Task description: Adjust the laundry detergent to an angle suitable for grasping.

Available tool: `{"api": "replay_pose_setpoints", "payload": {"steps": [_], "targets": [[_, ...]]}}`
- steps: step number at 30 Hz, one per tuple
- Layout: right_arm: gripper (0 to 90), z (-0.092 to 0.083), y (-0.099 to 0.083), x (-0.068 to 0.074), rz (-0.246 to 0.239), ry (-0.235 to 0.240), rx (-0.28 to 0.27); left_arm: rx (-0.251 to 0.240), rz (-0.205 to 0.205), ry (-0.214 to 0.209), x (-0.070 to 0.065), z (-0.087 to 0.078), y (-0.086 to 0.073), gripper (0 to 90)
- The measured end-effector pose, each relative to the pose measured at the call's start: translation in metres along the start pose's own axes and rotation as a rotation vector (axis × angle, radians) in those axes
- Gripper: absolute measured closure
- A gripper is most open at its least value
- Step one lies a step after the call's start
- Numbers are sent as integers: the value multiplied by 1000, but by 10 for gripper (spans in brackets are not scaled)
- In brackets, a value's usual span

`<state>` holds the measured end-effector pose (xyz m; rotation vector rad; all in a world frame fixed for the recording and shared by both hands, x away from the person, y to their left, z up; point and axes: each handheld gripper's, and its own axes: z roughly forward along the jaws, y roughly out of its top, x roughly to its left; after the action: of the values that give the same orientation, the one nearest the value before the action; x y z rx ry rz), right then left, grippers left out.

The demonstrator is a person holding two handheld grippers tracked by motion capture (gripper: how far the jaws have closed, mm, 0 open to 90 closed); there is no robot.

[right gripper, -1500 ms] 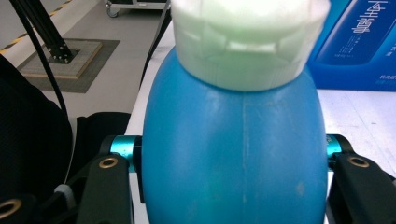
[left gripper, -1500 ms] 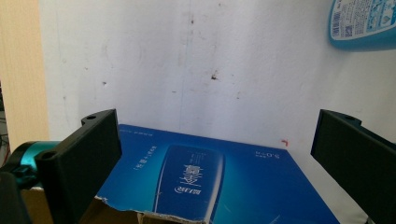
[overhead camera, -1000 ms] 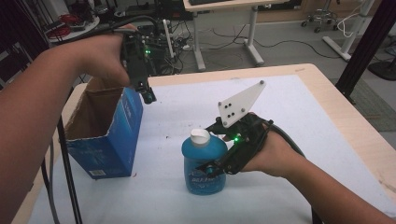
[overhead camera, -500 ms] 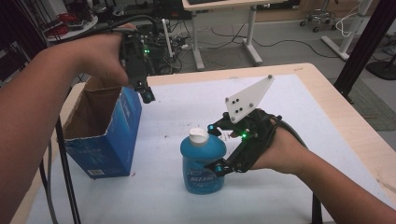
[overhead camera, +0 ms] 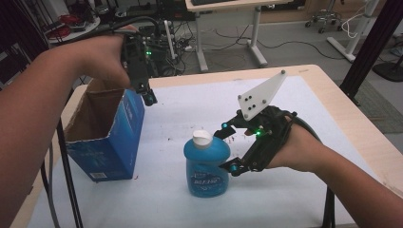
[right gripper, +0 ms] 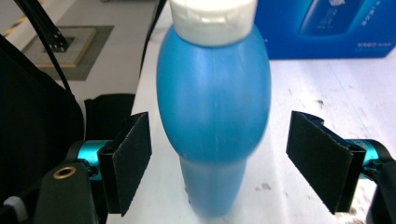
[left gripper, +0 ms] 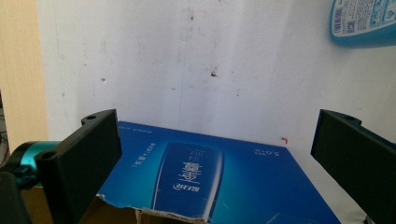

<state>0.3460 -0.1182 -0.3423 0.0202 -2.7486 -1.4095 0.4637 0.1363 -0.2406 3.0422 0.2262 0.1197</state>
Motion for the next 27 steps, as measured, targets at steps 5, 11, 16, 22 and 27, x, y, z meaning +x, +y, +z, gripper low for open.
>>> {"api": "replay_pose_setpoints", "payload": {"steps": [5, 11, 16, 22, 27], "targets": [[174, -5, -1, 0, -6, -14, 52, -3, -4, 2, 0, 0, -1, 17], [133, -13, 3, 1, -17, -28, 138, 1, -7, 1, 1, 1, -2, 16], [128, -22, 7, 0, -17, -33, 228, 1, -7, -3, 1, 2, -3, 17], [107, -33, 14, -4, -16, -37, 351, 4, -6, -3, 2, 2, -3, 17], [13, -39, 22, -7, -21, -66, 467, 2, -7, -5, 2, 3, -3, 17]]}}
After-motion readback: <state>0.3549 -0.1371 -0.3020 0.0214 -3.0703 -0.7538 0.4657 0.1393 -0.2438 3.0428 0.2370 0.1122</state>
